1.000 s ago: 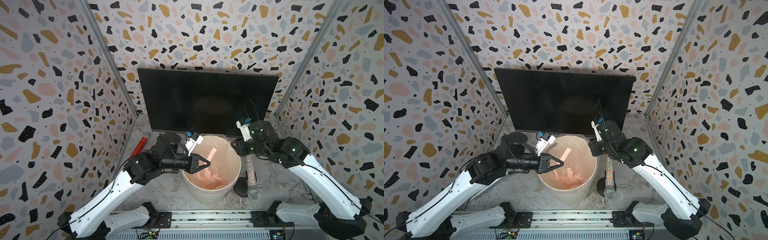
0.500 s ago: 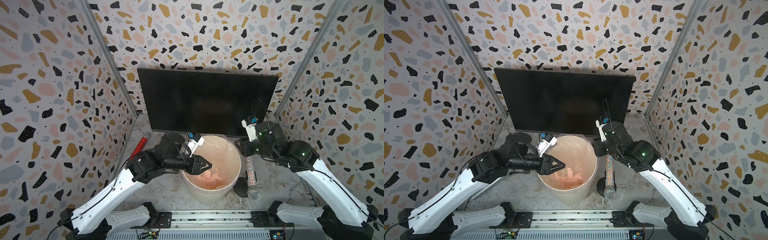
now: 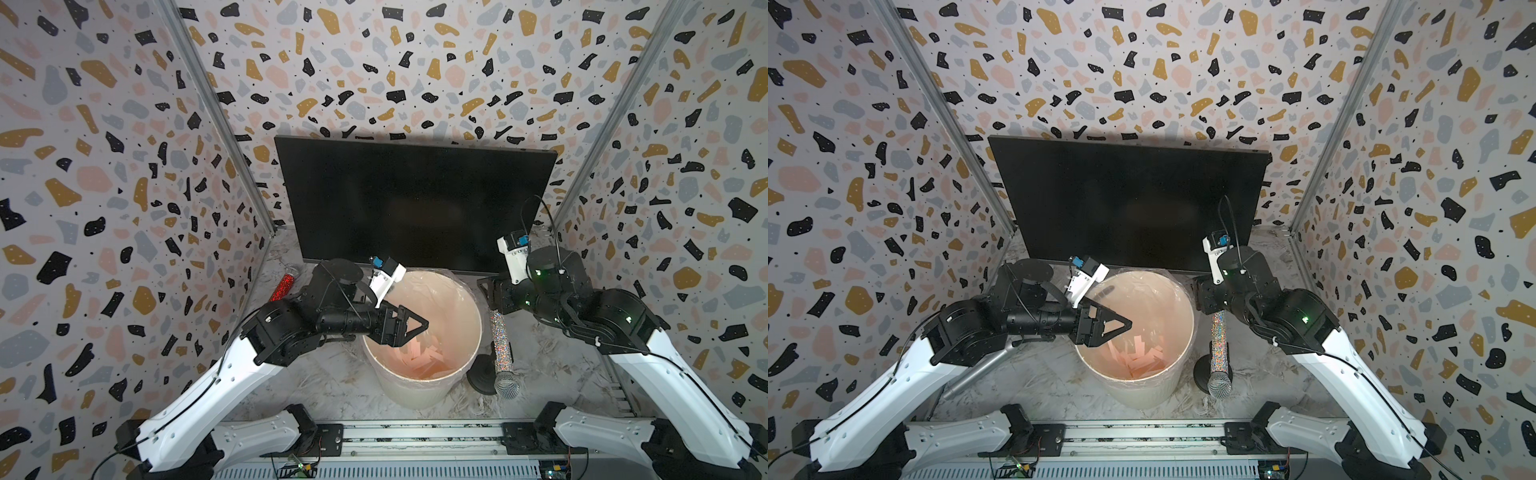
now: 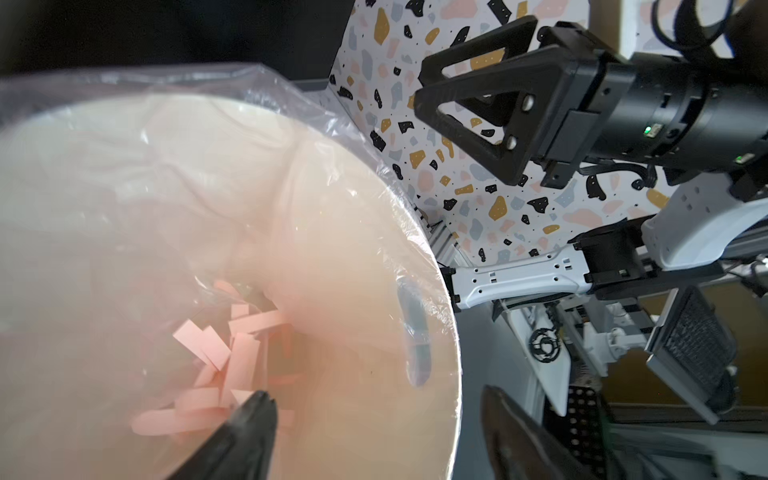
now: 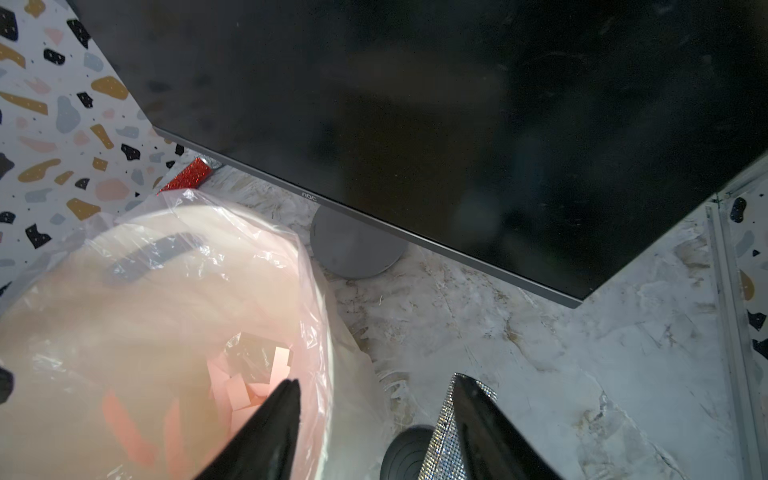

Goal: Remove the sticky note from the monitor
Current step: Place the sticky note in the trash bin, then reset both arms

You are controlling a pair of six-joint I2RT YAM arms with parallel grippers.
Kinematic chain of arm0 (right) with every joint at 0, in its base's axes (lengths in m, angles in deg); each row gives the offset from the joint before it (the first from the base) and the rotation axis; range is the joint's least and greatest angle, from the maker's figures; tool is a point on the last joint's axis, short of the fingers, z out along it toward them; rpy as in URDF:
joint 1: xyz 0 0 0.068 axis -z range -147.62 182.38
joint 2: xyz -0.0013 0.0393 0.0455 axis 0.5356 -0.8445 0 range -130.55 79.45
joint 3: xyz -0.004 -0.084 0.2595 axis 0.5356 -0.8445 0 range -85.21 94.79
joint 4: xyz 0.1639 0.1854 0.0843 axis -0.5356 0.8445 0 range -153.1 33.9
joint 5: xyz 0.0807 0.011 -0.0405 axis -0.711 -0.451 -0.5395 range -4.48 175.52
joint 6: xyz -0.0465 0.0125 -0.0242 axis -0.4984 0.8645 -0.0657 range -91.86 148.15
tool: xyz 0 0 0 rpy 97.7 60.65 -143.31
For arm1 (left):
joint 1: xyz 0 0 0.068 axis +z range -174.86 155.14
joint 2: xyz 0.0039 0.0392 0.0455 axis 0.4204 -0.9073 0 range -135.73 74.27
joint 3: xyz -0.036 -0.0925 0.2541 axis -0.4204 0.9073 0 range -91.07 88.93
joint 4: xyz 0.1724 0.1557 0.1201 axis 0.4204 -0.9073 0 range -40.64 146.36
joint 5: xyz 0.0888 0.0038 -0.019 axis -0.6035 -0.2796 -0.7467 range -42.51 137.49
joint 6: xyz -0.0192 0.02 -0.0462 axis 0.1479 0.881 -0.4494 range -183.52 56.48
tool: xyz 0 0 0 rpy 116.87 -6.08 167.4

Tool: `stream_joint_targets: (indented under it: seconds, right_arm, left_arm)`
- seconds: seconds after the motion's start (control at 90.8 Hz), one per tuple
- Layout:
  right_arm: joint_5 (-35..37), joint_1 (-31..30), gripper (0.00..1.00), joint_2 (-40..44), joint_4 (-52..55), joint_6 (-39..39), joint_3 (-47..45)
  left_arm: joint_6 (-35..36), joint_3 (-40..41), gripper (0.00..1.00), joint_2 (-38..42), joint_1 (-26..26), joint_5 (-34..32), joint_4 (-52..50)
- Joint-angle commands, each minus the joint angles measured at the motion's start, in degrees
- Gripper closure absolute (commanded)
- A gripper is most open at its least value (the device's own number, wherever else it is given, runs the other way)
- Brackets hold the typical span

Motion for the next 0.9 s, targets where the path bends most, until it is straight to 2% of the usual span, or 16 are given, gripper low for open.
stream_joint_targets:
  seconds: [0.0,0.022,0.033,0.044,0.077,0.231,0.385,0.462,0.595,0.738,0.826,0.892]
  right_arm:
    - [4.3,0.1,0.27,2.2,-0.2,-2.8,0.8]
    - [5.0,0.1,0.19,2.5,-0.2,-3.1,0.7]
    - [5.4,0.1,0.10,2.7,-0.2,-3.4,0.6]
    - [5.8,0.1,0.05,2.9,-0.3,-3.6,0.6]
    - [7.2,0.1,0.01,3.5,-0.3,-4.4,0.3]
    - [15.6,0.1,0.00,6.4,-0.9,-8.5,-0.9]
    - [29.1,0.1,0.00,11.9,-7.5,-16.1,-6.9]
    - [37.3,0.5,0.00,15.5,-12.4,-17.3,-11.1]
    - [43.4,3.2,0.00,20.5,-21.3,-19.9,-19.1]
    - [41.6,11.7,0.00,21.7,-22.1,-16.3,-25.9]
    - [38.9,18.5,0.00,21.4,-22.0,-12.5,-30.1]
    - [35.9,24.2,0.00,20.8,-22.7,-9.2,-33.6]
  left_arm:
    - [4.6,-6.1,0.08,-0.3,-0.1,-3.8,1.0]
    - [5.3,-7.0,0.06,-0.4,0.0,-4.7,0.8]
    - [5.7,-7.5,0.04,-0.4,0.1,-5.0,0.7]
    - [5.9,-7.9,0.03,-0.5,0.2,-5.5,0.7]
    - [7.1,-9.1,0.00,-0.3,0.4,-7.3,0.7]
    - [12.5,-9.8,0.01,3.2,0.7,-21.0,3.2]
    - [19.9,-6.6,0.01,7.8,1.1,-38.8,5.3]
    - [22.9,-2.5,0.01,10.7,1.8,-46.6,8.2]
    - [25.9,6.3,0.01,17.1,4.4,-56.2,16.9]
    - [24.8,9.3,0.01,18.0,12.4,-57.4,14.6]
    - [20.8,14.5,0.01,19.4,20.1,-57.1,14.9]
    - [17.5,19.9,0.01,20.7,27.3,-54.5,16.0]
